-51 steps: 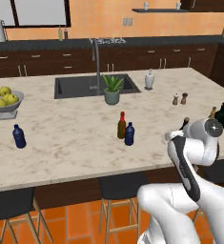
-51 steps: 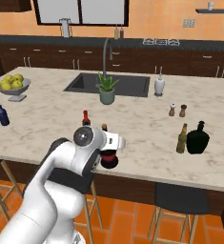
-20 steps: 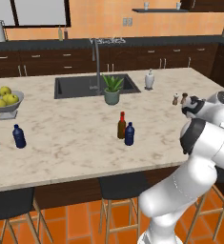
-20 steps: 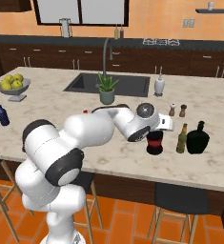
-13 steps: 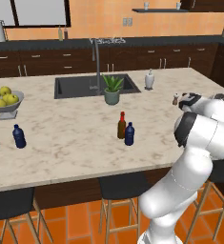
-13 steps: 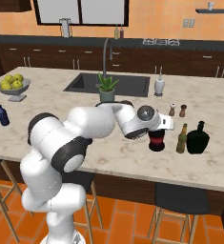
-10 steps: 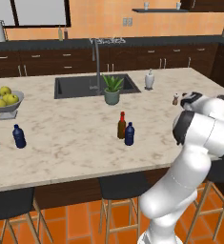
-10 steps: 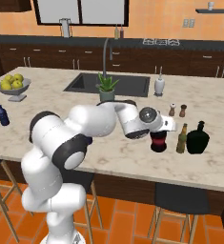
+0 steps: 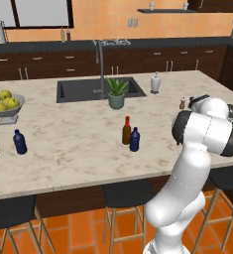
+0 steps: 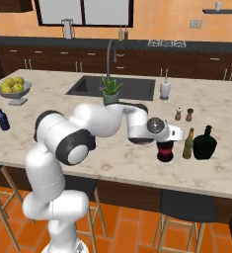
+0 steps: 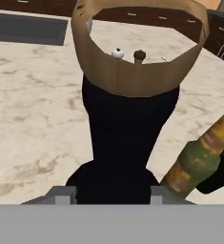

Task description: Move the plastic bottles in the middle to the plastics group, and the glass bottles in the middle to the glass group.

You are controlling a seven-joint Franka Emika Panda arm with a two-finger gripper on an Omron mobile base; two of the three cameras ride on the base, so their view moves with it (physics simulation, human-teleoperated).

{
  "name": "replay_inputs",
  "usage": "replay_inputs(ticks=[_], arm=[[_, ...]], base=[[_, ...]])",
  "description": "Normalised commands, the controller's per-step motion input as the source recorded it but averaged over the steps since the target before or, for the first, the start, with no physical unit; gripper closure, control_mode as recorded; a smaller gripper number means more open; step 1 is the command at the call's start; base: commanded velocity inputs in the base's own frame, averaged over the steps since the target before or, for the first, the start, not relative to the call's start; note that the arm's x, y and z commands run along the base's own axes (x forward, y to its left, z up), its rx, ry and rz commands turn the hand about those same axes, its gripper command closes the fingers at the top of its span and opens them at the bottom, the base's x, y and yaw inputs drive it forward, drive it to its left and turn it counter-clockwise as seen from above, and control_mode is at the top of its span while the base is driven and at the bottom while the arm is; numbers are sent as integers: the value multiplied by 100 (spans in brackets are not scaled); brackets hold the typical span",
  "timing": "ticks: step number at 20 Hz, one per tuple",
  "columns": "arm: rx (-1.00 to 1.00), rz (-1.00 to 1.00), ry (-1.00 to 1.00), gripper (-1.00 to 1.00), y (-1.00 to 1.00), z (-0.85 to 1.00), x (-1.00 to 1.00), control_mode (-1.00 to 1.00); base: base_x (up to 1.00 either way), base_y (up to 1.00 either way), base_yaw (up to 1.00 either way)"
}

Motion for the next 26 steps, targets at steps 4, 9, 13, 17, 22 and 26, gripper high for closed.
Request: replay_inputs(ticks=[4, 9, 13, 17, 22, 26], arm=[[0, 0, 0, 100, 0, -26, 0, -100], [0, 0, -7, 100, -2, -12, 1, -100], [0, 0, -6, 100, -10, 0, 29, -100], [0, 0, 0, 100, 0, -1, 18, -100], [0, 0, 0, -100, 0, 0, 0, -100], [0, 0, 0, -100, 0, 0, 0, -100]], base=[[0, 0, 0], [0, 0, 0], [0, 0, 0], [0, 0, 0], [0, 0, 0], [0, 0, 0]])
